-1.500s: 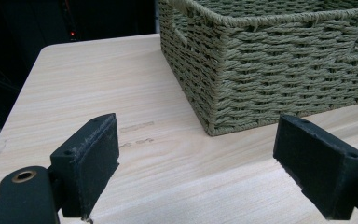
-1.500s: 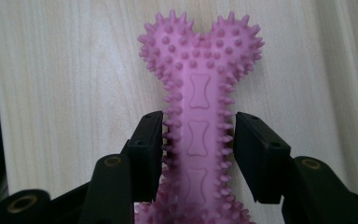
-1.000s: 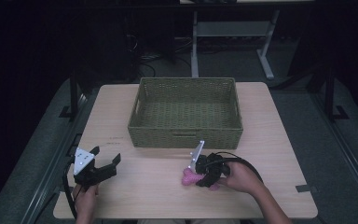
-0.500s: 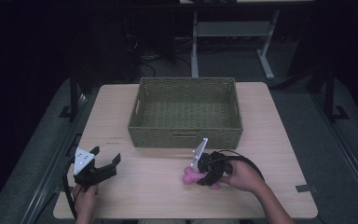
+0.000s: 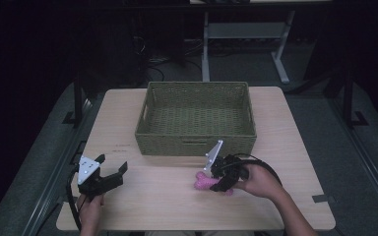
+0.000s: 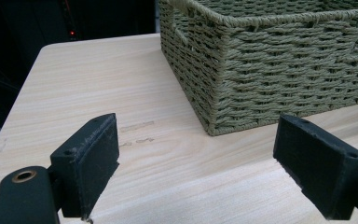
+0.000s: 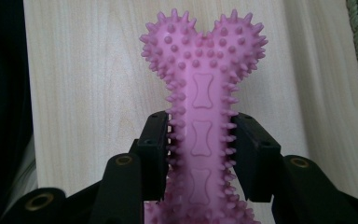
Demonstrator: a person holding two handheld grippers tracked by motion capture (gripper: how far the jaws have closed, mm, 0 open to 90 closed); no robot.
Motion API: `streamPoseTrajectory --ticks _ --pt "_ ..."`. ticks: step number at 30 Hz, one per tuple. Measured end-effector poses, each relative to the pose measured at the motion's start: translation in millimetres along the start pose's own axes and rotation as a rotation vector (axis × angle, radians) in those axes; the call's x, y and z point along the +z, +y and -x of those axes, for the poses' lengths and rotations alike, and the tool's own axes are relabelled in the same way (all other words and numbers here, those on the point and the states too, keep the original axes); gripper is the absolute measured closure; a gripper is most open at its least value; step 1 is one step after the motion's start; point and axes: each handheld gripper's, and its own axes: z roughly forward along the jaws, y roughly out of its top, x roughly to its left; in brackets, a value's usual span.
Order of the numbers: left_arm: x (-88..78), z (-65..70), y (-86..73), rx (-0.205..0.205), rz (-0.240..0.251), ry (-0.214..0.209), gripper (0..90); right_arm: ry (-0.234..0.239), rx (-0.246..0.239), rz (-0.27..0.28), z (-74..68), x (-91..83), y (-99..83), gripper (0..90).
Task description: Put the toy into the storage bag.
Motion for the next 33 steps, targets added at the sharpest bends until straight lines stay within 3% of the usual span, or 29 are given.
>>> streamPoseTrajectory --ticks 33 --pt "-0.1 0.1 -0.2 0.0 -0.001 0.0 13.7 -0.014 0.002 0.052 7.0 -41.8 1.9 58.0"
